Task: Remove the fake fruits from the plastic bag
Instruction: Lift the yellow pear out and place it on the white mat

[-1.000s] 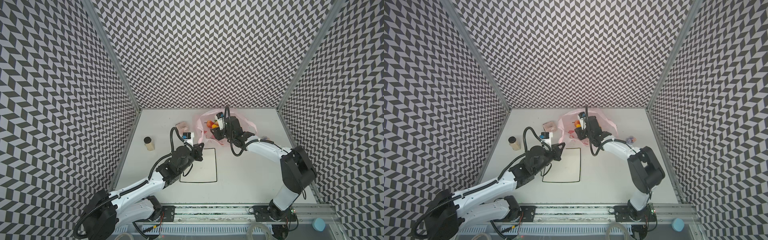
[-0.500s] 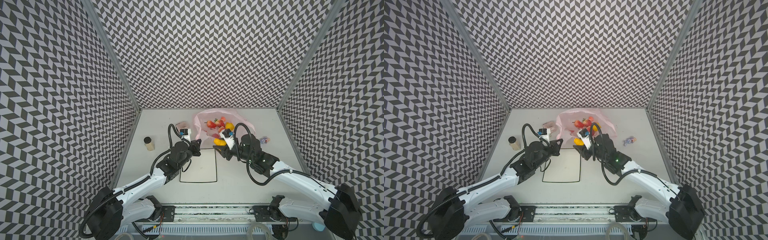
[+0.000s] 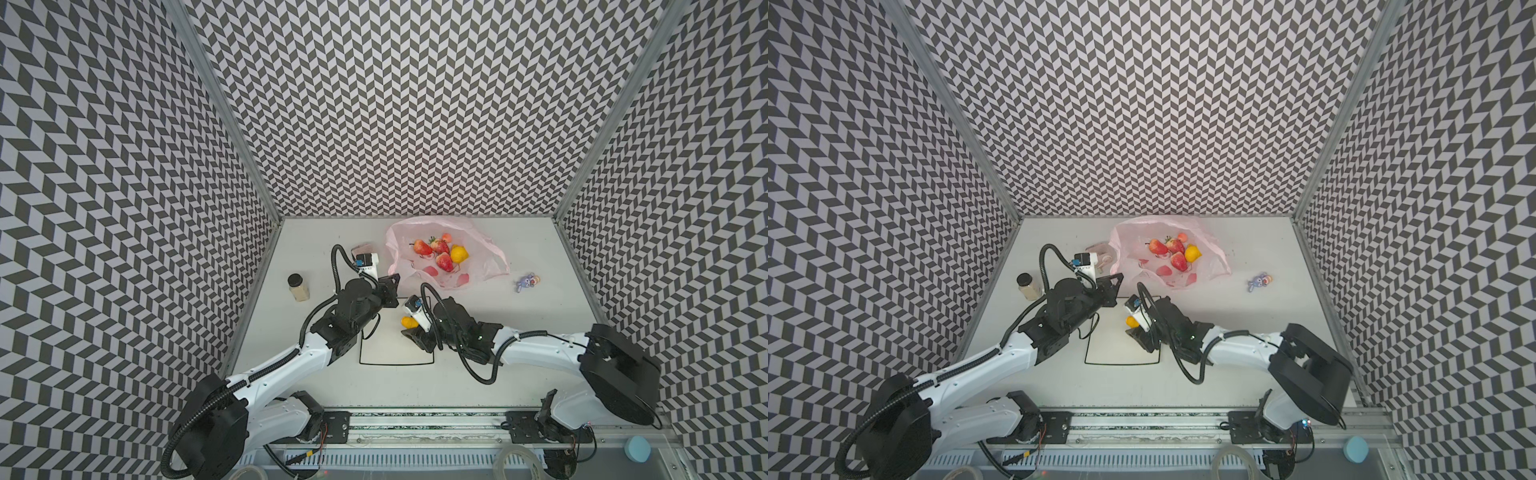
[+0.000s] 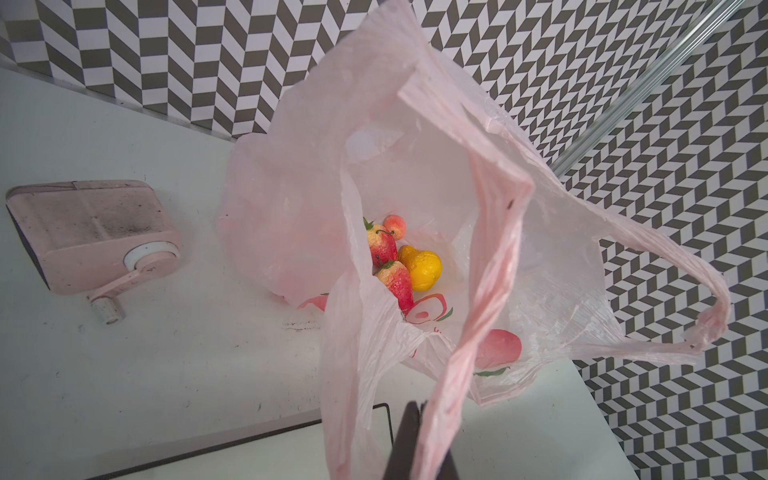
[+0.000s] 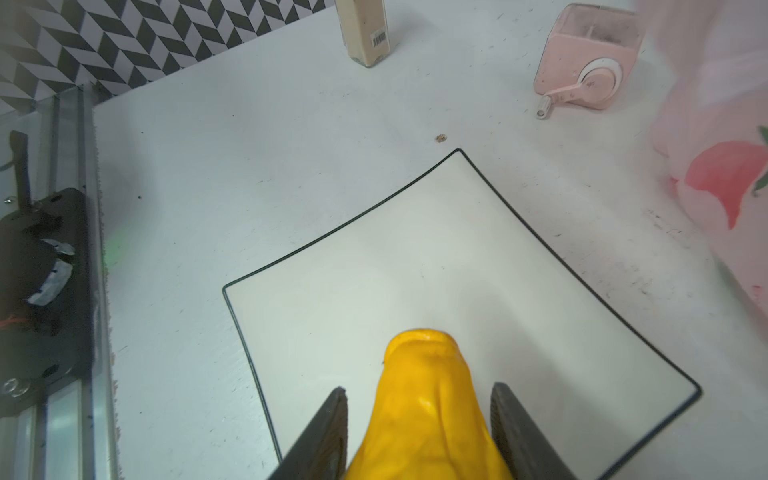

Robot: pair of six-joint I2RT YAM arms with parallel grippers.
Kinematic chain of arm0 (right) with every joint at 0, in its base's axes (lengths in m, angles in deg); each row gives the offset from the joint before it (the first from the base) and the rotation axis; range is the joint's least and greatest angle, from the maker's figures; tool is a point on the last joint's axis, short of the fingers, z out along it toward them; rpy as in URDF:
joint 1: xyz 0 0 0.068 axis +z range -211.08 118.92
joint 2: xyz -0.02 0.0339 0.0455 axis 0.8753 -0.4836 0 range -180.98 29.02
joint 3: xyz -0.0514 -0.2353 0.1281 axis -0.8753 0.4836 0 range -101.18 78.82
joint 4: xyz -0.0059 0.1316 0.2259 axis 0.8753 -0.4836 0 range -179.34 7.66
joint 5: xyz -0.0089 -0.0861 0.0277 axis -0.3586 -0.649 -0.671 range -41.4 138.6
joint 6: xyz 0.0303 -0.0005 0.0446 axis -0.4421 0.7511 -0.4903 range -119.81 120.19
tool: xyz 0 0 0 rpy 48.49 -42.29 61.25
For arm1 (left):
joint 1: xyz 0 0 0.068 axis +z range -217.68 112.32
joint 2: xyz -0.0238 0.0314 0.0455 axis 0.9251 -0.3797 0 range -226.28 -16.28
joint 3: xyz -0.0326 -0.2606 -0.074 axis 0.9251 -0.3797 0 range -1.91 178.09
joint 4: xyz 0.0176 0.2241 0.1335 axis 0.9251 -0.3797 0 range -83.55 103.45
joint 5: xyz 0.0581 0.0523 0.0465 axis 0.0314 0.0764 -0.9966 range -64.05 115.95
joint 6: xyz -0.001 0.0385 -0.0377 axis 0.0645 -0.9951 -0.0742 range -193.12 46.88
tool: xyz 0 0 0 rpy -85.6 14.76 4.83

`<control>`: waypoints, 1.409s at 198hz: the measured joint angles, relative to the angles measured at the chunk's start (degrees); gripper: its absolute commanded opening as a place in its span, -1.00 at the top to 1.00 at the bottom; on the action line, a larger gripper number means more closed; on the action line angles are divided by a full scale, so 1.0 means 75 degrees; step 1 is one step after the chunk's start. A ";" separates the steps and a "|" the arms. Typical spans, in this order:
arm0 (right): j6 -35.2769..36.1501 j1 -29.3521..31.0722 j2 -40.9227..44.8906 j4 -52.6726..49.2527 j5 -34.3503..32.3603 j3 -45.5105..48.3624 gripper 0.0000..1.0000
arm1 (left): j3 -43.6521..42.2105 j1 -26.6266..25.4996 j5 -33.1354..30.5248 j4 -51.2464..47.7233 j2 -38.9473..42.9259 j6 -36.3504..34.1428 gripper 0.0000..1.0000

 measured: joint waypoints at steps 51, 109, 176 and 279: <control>-0.0076 0.0026 -0.1180 0.0367 -0.0268 -0.0504 0.48 | 0.0006 0.0000 -0.0003 -0.0006 0.0000 0.0000 1.00; -0.0041 0.0035 -0.1609 0.0425 -0.0221 -0.0548 -0.04 | 0.0006 0.0000 -0.0003 -0.0006 0.0000 0.0055 1.00; 0.0067 0.0035 -0.1513 0.0399 0.0102 -0.0484 -0.59 | 0.0006 0.0000 0.0012 -0.0003 0.0000 0.0125 1.00; -0.0291 0.0047 0.3346 0.0667 -0.0449 0.0790 -0.27 | 0.0006 0.0000 0.0017 0.0061 0.0000 0.0134 1.00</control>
